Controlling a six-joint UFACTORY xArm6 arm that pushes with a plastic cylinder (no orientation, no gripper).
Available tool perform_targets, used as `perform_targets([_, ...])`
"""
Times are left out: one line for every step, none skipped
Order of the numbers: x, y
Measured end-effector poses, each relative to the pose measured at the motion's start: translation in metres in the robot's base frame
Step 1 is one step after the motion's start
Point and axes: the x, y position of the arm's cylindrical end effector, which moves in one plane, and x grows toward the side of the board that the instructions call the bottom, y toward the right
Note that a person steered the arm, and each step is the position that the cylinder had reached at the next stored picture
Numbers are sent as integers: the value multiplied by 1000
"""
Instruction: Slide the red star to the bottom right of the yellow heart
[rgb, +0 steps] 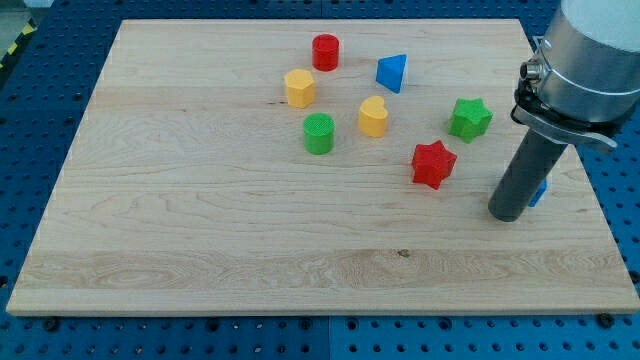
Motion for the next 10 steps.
perform_targets([-1, 0])
perform_targets([-9, 0])
perform_targets([-15, 0])
perform_targets([-28, -2])
perform_targets([-43, -11])
perform_targets([-52, -18])
perform_targets([-60, -29])
perform_targets([-60, -40])
perform_targets([-60, -56])
perform_targets([-60, -71])
